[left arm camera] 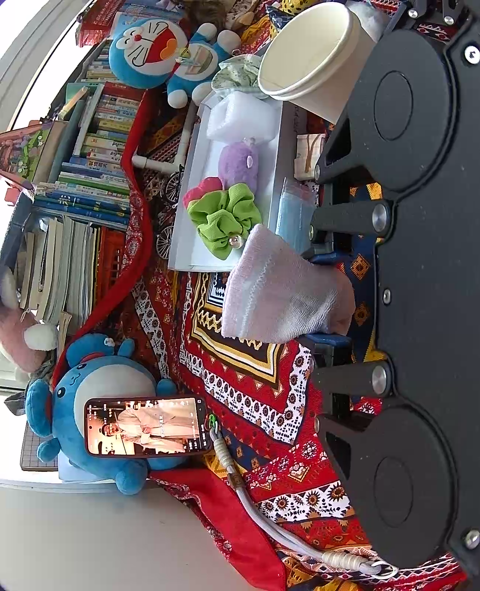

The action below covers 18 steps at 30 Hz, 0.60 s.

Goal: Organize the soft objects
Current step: 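Carry the pink sock and white fluffy plush with both tools toward the tray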

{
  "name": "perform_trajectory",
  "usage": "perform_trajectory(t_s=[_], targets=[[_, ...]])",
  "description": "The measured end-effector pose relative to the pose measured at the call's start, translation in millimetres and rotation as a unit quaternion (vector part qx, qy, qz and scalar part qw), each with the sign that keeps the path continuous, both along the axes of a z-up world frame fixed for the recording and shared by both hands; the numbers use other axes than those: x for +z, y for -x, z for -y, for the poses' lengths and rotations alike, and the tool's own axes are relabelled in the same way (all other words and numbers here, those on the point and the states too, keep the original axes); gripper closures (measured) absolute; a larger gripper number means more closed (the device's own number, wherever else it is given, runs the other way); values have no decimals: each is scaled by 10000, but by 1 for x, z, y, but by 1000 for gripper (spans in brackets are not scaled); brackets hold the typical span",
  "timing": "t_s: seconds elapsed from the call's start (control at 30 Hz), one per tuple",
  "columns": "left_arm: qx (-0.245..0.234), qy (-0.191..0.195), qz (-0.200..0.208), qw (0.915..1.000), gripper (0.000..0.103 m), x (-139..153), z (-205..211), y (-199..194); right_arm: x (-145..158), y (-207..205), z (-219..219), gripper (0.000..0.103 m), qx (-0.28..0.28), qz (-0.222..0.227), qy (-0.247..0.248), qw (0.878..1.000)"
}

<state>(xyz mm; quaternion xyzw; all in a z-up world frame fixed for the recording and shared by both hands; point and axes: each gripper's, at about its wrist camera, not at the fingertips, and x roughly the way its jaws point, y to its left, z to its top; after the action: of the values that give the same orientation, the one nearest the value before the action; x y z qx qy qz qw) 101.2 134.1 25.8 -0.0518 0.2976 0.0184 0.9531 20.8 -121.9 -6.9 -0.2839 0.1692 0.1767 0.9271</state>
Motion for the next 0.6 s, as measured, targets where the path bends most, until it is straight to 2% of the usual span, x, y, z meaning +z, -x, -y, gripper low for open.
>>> perform_trajectory(t_s=[0.33, 0.4, 0.43, 0.6], targets=[[-34, 19, -43, 10000, 70, -2, 1, -1, -9, -11, 2, 34, -199, -48, 151, 9997], [-44, 24, -38, 10000, 71, -1, 2, -2, -9, -12, 5, 36, -228, -69, 41, 9997], [-51, 26, -33, 10000, 71, -1, 2, -2, -9, -12, 6, 45, -218, -90, -11, 9997], [-119, 26, -8, 9999, 71, 5, 3, -4, 1, -10, 10, 50, -212, -95, -310, 9992]])
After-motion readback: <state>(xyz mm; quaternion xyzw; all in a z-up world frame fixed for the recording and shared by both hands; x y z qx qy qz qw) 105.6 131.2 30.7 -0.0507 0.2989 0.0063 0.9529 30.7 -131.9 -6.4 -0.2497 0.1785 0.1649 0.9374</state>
